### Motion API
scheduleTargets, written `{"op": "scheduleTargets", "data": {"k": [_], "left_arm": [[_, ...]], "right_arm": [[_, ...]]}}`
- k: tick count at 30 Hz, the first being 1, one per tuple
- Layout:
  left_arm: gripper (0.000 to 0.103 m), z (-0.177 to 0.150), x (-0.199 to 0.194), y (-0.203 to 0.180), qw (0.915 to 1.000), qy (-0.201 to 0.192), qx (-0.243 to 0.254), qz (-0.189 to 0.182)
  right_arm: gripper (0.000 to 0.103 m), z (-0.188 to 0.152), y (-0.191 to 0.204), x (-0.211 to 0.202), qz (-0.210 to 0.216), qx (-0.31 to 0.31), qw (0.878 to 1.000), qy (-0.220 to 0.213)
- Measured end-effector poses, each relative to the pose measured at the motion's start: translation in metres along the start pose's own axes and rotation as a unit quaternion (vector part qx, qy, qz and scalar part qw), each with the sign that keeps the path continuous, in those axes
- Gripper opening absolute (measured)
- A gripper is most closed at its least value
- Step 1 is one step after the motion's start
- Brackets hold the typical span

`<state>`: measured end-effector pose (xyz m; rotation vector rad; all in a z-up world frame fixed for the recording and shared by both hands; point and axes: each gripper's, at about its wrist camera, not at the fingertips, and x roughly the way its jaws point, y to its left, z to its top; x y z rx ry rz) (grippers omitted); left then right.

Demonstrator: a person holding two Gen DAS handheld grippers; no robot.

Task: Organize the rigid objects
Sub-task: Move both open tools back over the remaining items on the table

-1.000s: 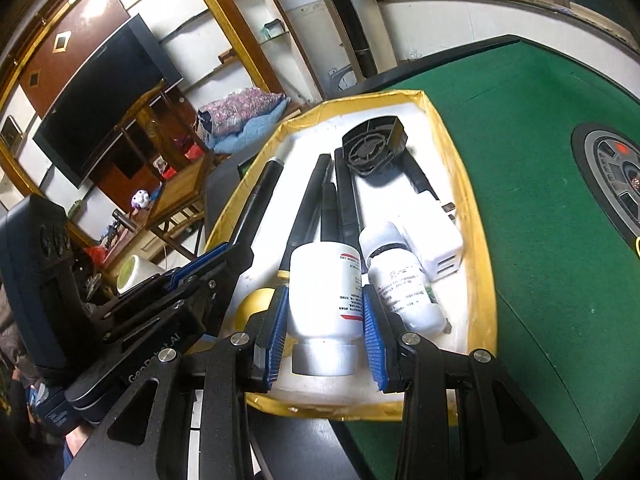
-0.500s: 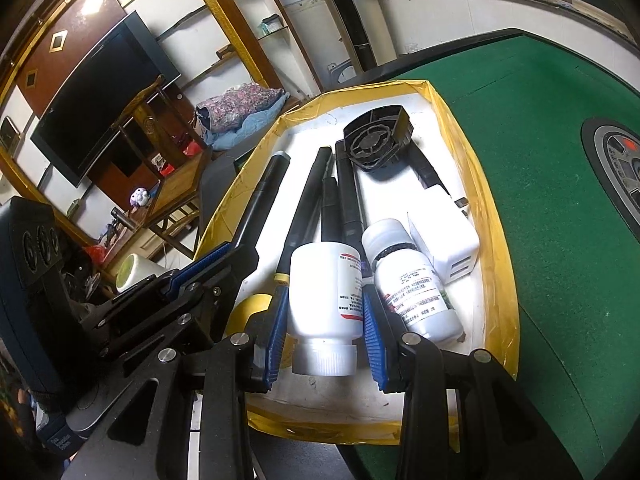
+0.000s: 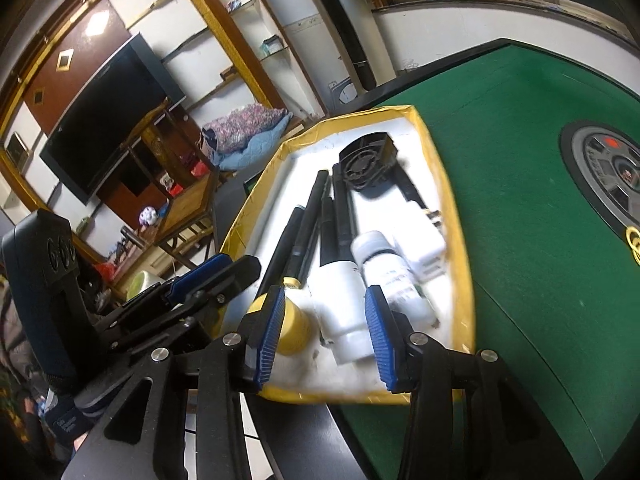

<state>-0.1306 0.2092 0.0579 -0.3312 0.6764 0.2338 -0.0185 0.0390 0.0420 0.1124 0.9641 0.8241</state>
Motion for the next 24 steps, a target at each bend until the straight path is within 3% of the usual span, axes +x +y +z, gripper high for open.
{"op": "scheduleTargets", "data": {"k": [8,13,18,21,24], "left_arm": [[0.034,-0.018,-0.012,-0.074,0.9965,-0.008,0.069,-0.046],[0.034,-0.049,-0.002,-0.143,0.985,0.015,0.144,-0.094],[0.034,-0.082,0.02,-0.191,0.9703,0.052,0.21,-0.109],[0.034,-0.086,0.027,-0.196,0.9681,0.069,0.217,-0.104],[0.034,-0.08,0.03,-0.189,0.9727,0.073,0.19,-0.112]], "right_arm": [[0.037,-0.025,-0.057,-0.059,-0.015,0.052,0.998,-0.039],[0.037,-0.033,-0.113,-0.107,-0.054,0.092,0.992,-0.07],[0.04,-0.022,-0.189,-0.154,-0.141,0.162,0.971,-0.106],[0.041,-0.011,-0.238,-0.162,-0.185,0.212,0.953,-0.113],[0.041,-0.004,-0.277,-0.153,-0.185,0.246,0.946,-0.1]]}}
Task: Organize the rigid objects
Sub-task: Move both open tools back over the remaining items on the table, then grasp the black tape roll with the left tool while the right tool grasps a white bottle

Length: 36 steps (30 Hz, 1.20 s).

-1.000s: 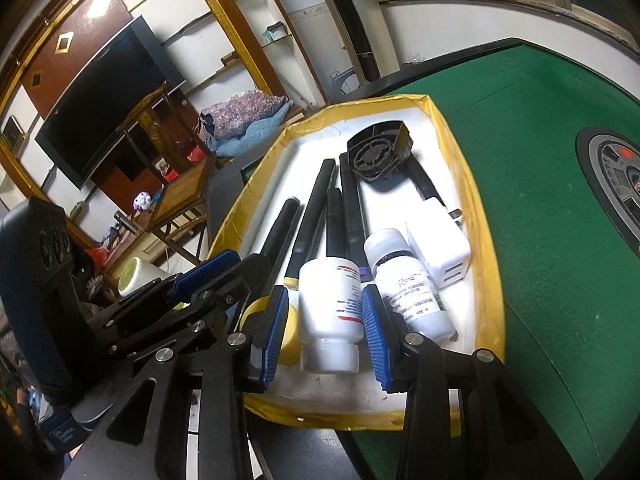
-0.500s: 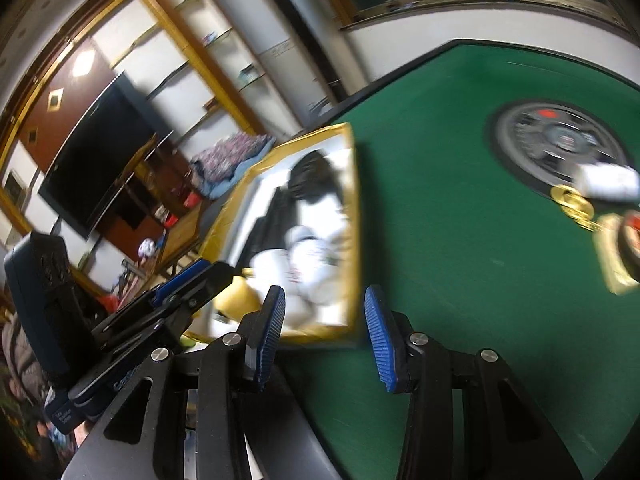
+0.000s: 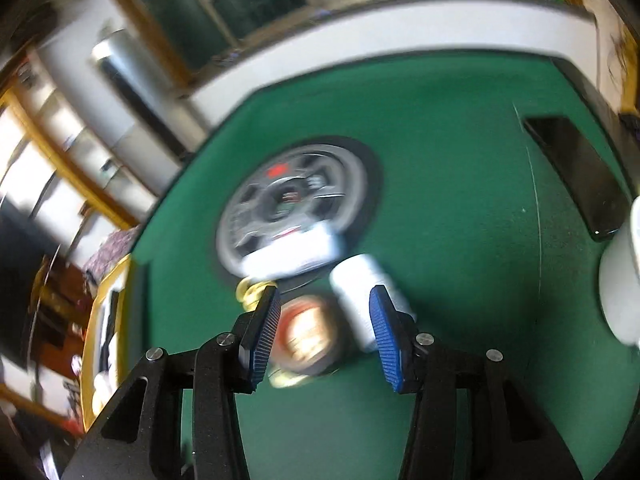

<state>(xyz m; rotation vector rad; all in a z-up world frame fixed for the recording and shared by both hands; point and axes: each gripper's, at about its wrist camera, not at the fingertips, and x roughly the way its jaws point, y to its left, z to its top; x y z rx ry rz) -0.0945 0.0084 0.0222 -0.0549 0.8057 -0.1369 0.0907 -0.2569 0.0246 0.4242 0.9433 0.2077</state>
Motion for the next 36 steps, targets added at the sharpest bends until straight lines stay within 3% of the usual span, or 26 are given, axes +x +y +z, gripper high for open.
{"op": "scheduleTargets", "data": {"k": [3,9,16,18,20,22,26,28,36], "left_arm": [[0.034,0.0,0.006,0.011,0.999,0.023,-0.031,-0.023],[0.034,0.001,0.005,0.017,0.998,0.02,-0.048,-0.037],[0.034,-0.009,-0.005,0.02,0.9984,0.03,-0.045,-0.017],[0.034,-0.011,-0.013,0.022,0.9978,0.03,-0.05,-0.032],[0.039,-0.012,-0.021,0.024,0.9979,0.029,-0.047,-0.034],[0.052,-0.013,-0.028,0.024,0.9981,0.026,-0.044,-0.034],[0.058,-0.008,-0.038,0.021,0.9979,0.012,-0.049,-0.041],[0.072,-0.005,-0.037,0.016,0.9981,0.009,-0.047,-0.04],[0.073,0.013,-0.014,-0.008,0.9973,0.02,-0.045,-0.054]], "right_arm": [[0.043,0.008,-0.007,0.021,-0.006,0.009,1.0,0.023],[0.044,-0.018,0.018,0.024,0.063,-0.023,0.995,0.078],[0.044,-0.074,0.064,0.016,0.143,-0.099,0.971,0.165],[0.044,-0.079,0.063,0.008,0.15,-0.102,0.971,0.157],[0.044,-0.082,0.058,-0.01,0.115,-0.112,0.979,0.127],[0.044,-0.085,0.054,-0.019,0.107,-0.122,0.98,0.111],[0.044,-0.09,0.033,-0.028,0.119,-0.095,0.984,0.093],[0.044,-0.087,0.03,-0.026,0.108,-0.086,0.987,0.084],[0.044,-0.09,0.04,-0.025,0.123,-0.076,0.987,0.069]]}}
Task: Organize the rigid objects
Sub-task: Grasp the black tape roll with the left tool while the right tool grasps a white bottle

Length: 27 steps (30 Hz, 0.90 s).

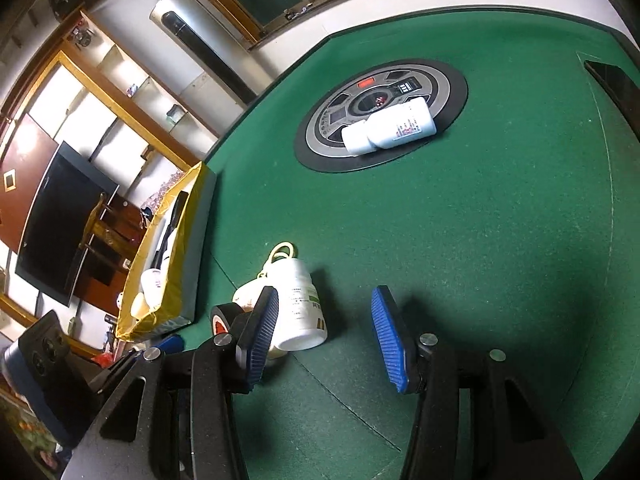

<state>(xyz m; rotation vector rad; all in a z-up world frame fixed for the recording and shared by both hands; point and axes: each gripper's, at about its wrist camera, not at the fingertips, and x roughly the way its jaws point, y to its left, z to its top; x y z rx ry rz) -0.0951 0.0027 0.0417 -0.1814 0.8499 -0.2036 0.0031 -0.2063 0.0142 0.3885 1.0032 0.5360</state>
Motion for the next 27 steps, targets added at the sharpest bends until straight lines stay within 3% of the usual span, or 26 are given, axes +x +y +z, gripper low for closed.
{"op": "scheduleTargets", "data": {"k": [6,8,9,22,27], "left_arm": [[0.073,0.005,0.028,-0.014,0.9982,0.024,0.039,0.04],[0.067,0.002,0.032,-0.01,0.9981,0.02,0.038,0.045],[0.061,0.001,0.032,-0.007,0.999,0.017,0.031,0.027],[0.061,-0.012,0.0,0.007,0.9999,-0.003,0.01,0.001],[0.061,-0.016,-0.005,0.007,0.9999,-0.005,0.01,0.002]], "right_arm": [[0.044,0.0,0.002,-0.003,-0.002,-0.008,1.0,-0.009],[0.044,-0.001,0.005,-0.004,-0.002,-0.013,1.0,-0.009],[0.044,-0.002,0.006,-0.003,-0.002,-0.016,1.0,-0.01],[0.044,-0.005,0.036,0.031,-0.001,-0.046,0.999,0.022],[0.03,-0.011,0.029,0.043,0.002,-0.034,0.998,0.044]]}}
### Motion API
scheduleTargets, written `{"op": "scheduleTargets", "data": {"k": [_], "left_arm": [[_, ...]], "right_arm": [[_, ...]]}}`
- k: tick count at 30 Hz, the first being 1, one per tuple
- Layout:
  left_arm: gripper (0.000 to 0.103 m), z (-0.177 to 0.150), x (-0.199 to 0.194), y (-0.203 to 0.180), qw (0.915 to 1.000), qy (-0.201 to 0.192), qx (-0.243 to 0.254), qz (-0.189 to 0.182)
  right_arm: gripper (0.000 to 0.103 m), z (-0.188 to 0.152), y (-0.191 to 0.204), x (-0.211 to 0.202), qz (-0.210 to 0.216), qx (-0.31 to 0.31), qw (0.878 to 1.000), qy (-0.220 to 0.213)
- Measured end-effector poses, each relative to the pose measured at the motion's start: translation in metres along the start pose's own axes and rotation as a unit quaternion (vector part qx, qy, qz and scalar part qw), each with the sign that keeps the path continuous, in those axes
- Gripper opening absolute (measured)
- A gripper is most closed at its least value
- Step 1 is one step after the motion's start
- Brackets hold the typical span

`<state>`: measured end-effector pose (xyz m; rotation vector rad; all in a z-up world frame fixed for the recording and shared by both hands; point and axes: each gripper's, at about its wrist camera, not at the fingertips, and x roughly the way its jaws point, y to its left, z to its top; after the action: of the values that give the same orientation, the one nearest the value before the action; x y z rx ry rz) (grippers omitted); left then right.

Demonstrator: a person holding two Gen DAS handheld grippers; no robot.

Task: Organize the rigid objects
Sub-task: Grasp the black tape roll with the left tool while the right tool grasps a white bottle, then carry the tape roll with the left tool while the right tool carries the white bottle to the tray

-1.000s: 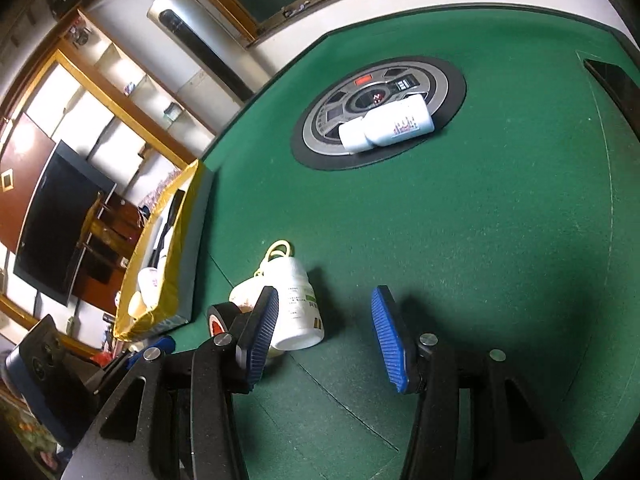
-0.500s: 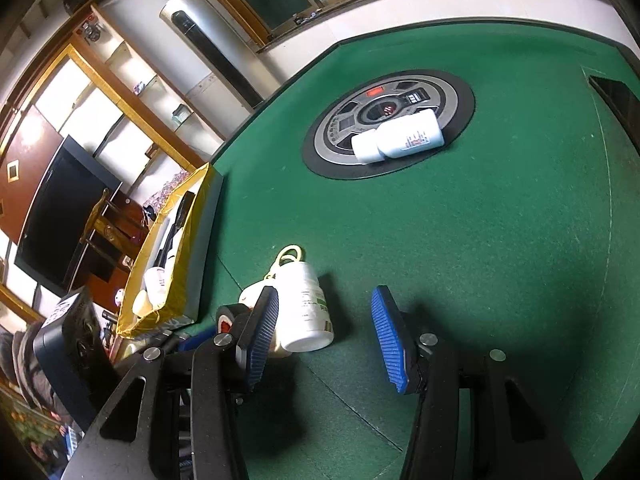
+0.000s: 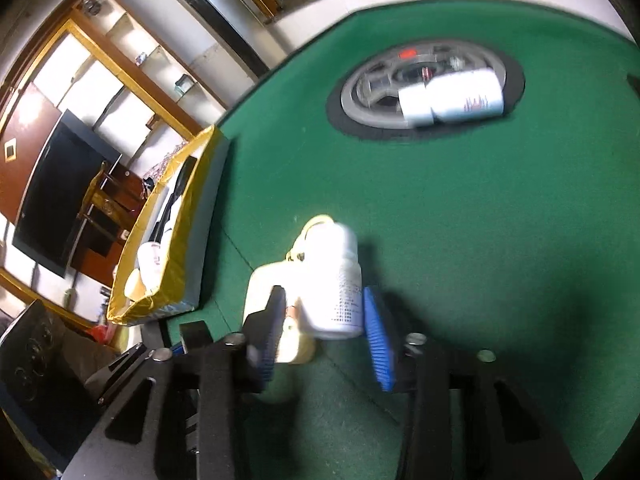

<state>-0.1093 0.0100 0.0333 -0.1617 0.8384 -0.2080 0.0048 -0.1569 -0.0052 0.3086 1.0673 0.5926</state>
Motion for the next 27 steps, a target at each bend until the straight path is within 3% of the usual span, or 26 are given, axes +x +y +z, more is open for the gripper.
{"op": "scheduleTargets", "data": {"k": [8,13,15,19,21,22,23,24,27], "left_arm": [[0.061,0.001,-0.009,-0.001,0.9999,-0.011,0.004,0.002],[0.061,0.003,-0.015,-0.002,0.9998,-0.018,0.006,0.003],[0.061,0.004,-0.017,-0.001,0.9998,-0.02,0.006,0.003],[0.061,0.003,-0.017,-0.001,0.9998,-0.018,0.006,0.001],[0.061,0.003,-0.017,-0.001,0.9998,-0.019,0.006,0.001],[0.061,0.002,-0.018,-0.001,0.9998,-0.019,0.007,0.001],[0.061,0.003,-0.019,-0.002,0.9998,-0.02,0.008,0.0],[0.061,0.003,-0.02,-0.002,0.9997,-0.022,0.008,-0.001],[0.061,0.006,-0.025,0.0,0.9996,-0.027,0.007,-0.004]], "right_arm": [[0.03,-0.007,0.005,-0.016,-0.02,-0.021,0.999,-0.014],[0.03,-0.015,0.021,-0.015,-0.092,-0.086,0.992,0.021],[0.031,-0.015,0.023,-0.016,-0.107,-0.087,0.99,0.015],[0.044,-0.012,0.022,-0.013,-0.114,-0.09,0.989,0.011],[0.044,-0.012,0.02,-0.008,-0.115,-0.09,0.989,0.011],[0.043,-0.013,0.019,-0.009,-0.116,-0.093,0.989,0.005],[0.033,-0.013,0.018,-0.009,-0.112,-0.092,0.989,0.006],[0.03,-0.013,0.018,-0.009,-0.106,-0.091,0.99,0.01],[0.029,-0.013,0.018,-0.02,-0.105,-0.09,0.99,-0.008]]}}
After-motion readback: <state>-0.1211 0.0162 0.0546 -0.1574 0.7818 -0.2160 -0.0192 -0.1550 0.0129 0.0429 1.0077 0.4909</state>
